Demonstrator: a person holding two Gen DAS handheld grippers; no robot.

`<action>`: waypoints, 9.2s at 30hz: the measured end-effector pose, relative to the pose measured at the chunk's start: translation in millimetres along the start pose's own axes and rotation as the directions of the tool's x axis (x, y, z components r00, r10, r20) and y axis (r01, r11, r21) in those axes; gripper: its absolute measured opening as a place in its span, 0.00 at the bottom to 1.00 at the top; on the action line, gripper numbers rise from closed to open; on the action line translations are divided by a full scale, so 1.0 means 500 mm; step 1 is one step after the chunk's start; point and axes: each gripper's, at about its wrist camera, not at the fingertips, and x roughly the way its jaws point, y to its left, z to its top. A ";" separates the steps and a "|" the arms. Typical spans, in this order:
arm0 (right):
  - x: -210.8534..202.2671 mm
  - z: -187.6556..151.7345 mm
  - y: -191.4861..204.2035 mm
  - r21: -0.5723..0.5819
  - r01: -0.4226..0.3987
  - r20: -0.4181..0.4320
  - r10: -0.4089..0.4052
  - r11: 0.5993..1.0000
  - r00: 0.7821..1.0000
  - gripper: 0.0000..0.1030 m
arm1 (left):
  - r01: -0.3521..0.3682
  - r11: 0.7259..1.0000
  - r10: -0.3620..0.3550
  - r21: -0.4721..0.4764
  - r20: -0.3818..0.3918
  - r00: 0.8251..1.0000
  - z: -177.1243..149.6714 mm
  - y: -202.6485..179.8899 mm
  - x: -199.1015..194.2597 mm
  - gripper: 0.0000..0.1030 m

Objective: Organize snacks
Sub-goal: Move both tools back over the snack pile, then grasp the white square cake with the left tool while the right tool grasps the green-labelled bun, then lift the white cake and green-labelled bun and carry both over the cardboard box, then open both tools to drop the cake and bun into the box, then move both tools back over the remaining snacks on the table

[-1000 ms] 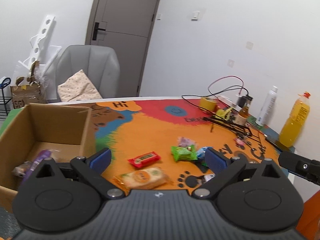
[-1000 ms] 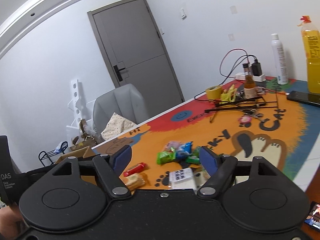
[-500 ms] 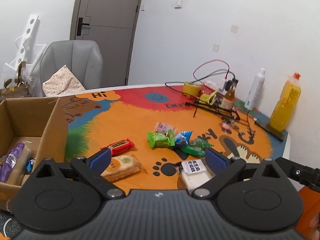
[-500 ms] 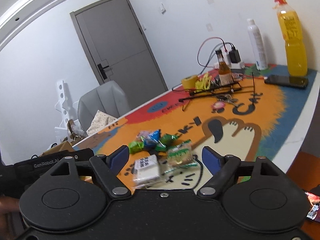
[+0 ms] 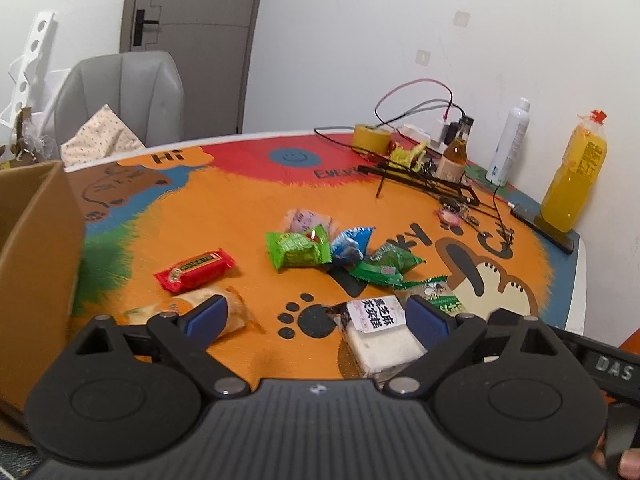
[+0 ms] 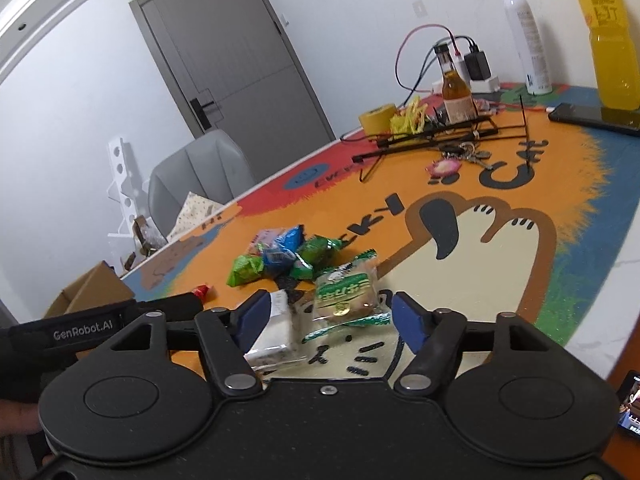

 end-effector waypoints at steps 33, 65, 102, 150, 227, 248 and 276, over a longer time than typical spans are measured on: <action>0.032 -0.002 -0.076 -0.001 0.087 -0.046 -0.087 0.996 0.995 0.22 | -0.007 0.990 0.027 0.138 -0.142 0.990 -0.027 -0.111 0.157 0.86; 0.036 -0.016 0.035 -0.109 0.087 -0.032 -0.091 0.990 0.995 0.00 | 0.045 0.998 -0.040 0.052 -0.094 0.995 -0.026 -0.006 0.052 0.45; 0.156 -0.003 0.074 -0.129 0.150 -0.059 -0.159 0.980 0.986 0.76 | -0.019 1.000 0.019 -0.007 -0.070 0.997 -0.022 0.077 0.047 0.45; -0.008 0.000 0.178 -0.169 0.080 0.089 -0.065 0.982 0.994 0.45 | -0.034 0.999 0.035 -0.023 0.081 0.996 0.014 0.098 -0.106 0.44; 0.126 -0.012 0.569 -0.279 -0.336 -0.060 0.333 0.900 0.941 0.82 | -0.235 0.920 0.298 -0.314 0.170 0.939 0.057 0.487 -0.294 0.76; 0.004 0.002 0.437 -0.262 -0.233 -0.014 0.237 0.937 0.971 1.00 | -0.215 0.947 0.259 -0.238 0.170 0.951 0.040 0.366 -0.329 0.97; -0.100 0.019 0.230 -0.134 -0.132 0.043 0.138 0.982 0.989 1.00 | -0.083 0.989 0.102 -0.121 0.165 0.981 0.023 0.224 -0.328 1.00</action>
